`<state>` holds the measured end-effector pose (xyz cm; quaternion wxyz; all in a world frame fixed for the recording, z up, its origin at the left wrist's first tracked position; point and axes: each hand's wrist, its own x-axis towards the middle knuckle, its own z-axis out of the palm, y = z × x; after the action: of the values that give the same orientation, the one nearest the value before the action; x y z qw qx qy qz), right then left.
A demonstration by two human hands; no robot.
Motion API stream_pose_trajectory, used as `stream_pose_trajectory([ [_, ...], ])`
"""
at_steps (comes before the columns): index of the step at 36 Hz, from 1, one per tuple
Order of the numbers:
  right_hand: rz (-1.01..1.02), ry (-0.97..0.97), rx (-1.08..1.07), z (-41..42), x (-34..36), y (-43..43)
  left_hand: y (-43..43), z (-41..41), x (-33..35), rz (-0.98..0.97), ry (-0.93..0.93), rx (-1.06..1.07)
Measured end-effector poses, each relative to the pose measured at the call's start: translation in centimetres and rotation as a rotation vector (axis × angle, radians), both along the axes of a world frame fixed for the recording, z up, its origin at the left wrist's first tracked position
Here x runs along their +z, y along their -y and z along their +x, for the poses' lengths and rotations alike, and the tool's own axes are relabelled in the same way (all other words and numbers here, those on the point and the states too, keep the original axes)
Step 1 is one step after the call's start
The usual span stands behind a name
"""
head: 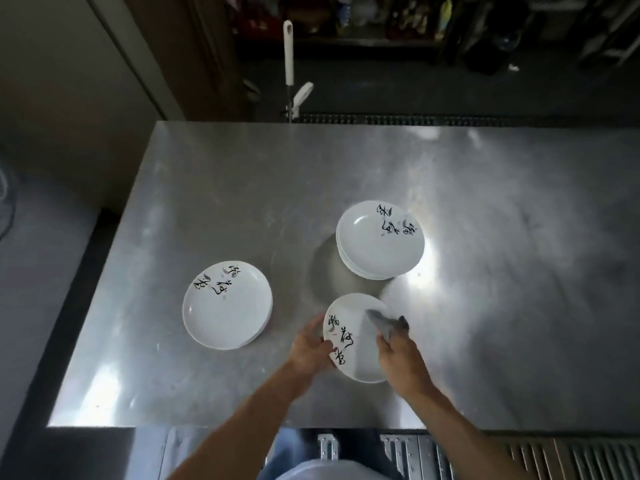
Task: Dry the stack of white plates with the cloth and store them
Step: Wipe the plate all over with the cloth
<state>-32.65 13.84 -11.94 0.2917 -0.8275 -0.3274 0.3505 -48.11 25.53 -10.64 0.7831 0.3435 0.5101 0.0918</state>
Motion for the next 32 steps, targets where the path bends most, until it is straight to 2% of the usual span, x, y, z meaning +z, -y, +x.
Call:
stream_pose_trajectory([
  [2, -0.053, 0.124, 0.115, -0.5, -1.3, -0.3, 0.3, 0.2, -0.4, 0.013, -0.005, -0.04],
  [6, -0.094, 0.227, 0.296, -1.8, -2.6, -1.6, 0.4, 0.2, -0.4, 0.034, -0.009, -0.06],
  [10, -0.001, 0.177, 0.547, -2.7, -2.2, -1.5, -0.1, 0.0, -0.4, 0.015, 0.004, -0.065],
  [14, 0.016, 0.267, 0.753, -2.1, -2.4, 1.1, -1.1, -0.7, -0.6, -0.011, -0.004, -0.054],
  [19, -0.136, 0.318, 0.743, 0.2, -3.2, 2.4, -1.3, -1.7, -0.3, 0.021, -0.043, -0.116],
  [24, -0.264, 0.215, 0.54, -0.1, -3.7, -2.7, -0.8, -1.6, -0.3, 0.031, -0.051, -0.097],
  [27, -0.289, 0.225, 0.534, -1.3, -3.5, -5.3, -0.8, -1.5, 0.1, 0.031, -0.029, -0.091],
  [30, -0.235, 0.265, 0.669, -2.5, -3.3, -5.5, -1.2, -1.6, 0.3, 0.033, 0.021, -0.112],
  [32, -0.107, 0.22, 0.733, -2.7, -3.0, -4.3, -1.6, -1.9, 0.3, -0.001, 0.041, -0.097],
])
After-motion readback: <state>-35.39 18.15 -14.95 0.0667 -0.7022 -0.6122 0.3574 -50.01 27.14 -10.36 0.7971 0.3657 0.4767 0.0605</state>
